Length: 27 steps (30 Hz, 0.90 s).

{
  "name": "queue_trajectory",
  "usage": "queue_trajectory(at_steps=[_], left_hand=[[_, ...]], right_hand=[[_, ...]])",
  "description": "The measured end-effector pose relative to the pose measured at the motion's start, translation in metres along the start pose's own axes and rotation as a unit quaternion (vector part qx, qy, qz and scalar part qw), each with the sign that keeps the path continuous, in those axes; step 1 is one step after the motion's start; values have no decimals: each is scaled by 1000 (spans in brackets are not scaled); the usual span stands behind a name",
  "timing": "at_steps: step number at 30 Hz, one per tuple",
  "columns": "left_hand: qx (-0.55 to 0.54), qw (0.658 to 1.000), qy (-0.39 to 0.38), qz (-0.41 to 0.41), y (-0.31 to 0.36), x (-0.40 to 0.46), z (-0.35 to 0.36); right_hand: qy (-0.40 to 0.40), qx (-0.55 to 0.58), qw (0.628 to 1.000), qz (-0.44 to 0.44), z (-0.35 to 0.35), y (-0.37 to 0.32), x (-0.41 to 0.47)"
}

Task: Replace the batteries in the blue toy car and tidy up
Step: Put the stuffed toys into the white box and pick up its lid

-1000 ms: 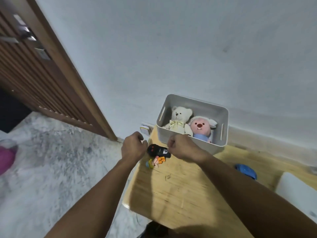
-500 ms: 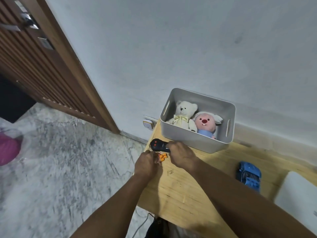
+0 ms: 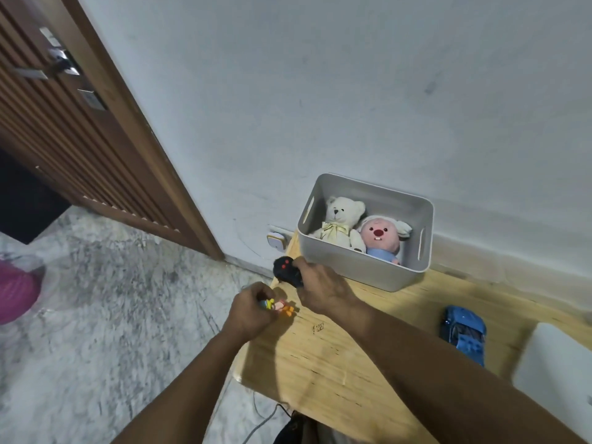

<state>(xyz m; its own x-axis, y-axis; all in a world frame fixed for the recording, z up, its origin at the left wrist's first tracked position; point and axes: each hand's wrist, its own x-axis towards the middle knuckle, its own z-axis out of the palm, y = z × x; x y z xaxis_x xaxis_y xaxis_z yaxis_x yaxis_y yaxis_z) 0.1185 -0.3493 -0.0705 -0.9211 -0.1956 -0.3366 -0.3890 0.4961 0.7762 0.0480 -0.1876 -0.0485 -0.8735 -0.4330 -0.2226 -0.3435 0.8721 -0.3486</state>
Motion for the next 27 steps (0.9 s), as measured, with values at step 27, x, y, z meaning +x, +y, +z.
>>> queue_trajectory(at_steps=[27], left_hand=[[147, 966, -72, 199, 199, 92, 20]], right_hand=[[171, 79, 957, 220, -137, 110, -24]])
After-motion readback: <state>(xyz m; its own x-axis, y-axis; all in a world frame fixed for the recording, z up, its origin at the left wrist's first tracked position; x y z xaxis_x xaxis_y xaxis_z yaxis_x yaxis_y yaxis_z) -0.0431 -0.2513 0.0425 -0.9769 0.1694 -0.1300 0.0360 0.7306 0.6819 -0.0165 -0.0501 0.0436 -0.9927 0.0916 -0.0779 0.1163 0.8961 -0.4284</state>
